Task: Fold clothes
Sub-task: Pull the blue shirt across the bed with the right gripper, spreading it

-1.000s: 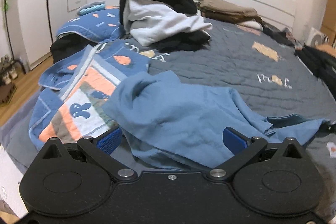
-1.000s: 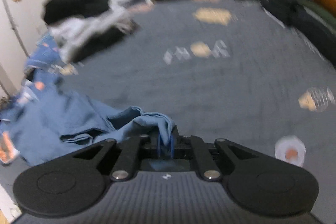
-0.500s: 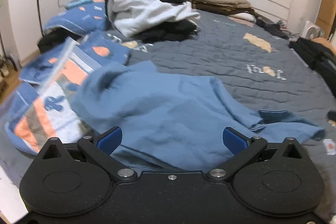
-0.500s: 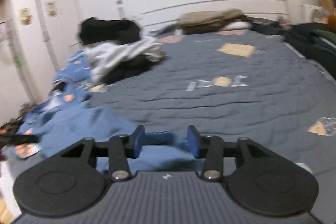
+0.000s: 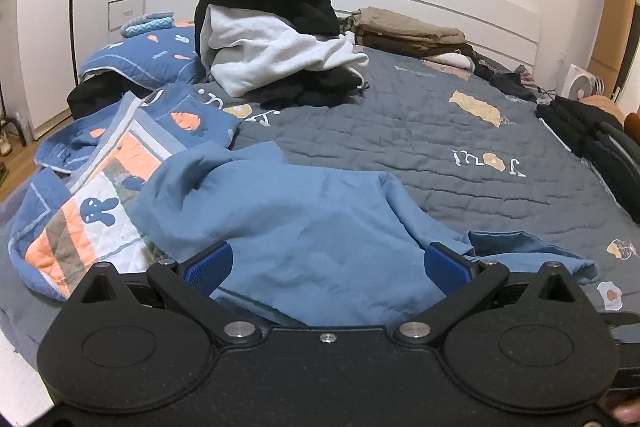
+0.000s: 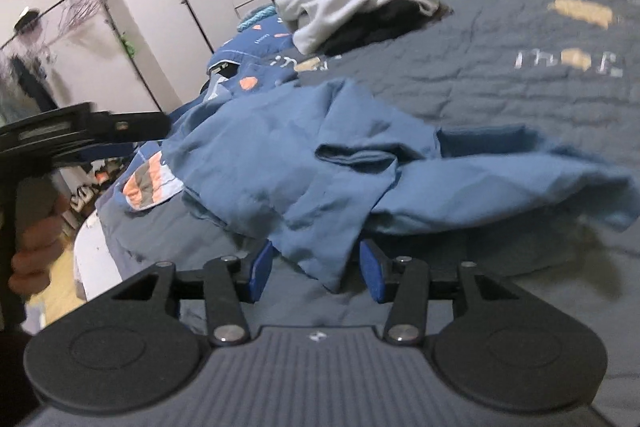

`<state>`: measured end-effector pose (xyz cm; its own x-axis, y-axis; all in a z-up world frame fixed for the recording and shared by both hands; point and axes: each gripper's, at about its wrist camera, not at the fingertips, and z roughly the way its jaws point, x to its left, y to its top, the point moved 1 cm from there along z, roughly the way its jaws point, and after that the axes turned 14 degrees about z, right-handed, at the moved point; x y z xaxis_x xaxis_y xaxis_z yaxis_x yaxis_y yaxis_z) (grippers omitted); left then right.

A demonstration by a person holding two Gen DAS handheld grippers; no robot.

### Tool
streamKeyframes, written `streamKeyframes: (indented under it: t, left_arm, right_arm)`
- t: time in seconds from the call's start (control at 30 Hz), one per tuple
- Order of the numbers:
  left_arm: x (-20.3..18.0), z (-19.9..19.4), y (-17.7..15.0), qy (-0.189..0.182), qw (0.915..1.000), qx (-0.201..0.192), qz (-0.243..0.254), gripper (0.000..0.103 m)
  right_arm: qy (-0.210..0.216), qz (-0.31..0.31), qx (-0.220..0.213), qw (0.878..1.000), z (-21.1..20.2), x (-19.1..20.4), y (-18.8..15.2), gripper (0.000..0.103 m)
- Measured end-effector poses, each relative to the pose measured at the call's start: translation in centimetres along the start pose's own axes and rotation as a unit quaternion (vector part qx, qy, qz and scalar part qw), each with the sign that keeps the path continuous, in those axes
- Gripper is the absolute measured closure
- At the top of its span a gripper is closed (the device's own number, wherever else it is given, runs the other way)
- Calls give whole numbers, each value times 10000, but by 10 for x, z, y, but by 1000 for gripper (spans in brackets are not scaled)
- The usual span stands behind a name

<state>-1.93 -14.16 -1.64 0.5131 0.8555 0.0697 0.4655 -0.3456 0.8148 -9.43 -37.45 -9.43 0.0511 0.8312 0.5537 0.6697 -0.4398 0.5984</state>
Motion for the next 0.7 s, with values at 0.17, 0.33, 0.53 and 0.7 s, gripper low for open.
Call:
streamKeyframes:
  t: [0.17,0.33,0.53,0.7]
  left_arm:
    - [8,-1,-2,44,9999,34,-125,0]
    - [15,-1,-3,95,9997,57,-214,0]
    - [20,0,-6,135,9997,120,-166,0]
    - [23,-3,-6,178,9995,96,-228,0]
  right_arm:
    - [-82,85,-79,9999,16,-3,-2,56]
    - [-128,305,231,9992,37,-7,-7,57]
    - [154,712,147,9972,30,-7,-7,100]
    - [608,1159,-358,9908,0,-5,10,102]
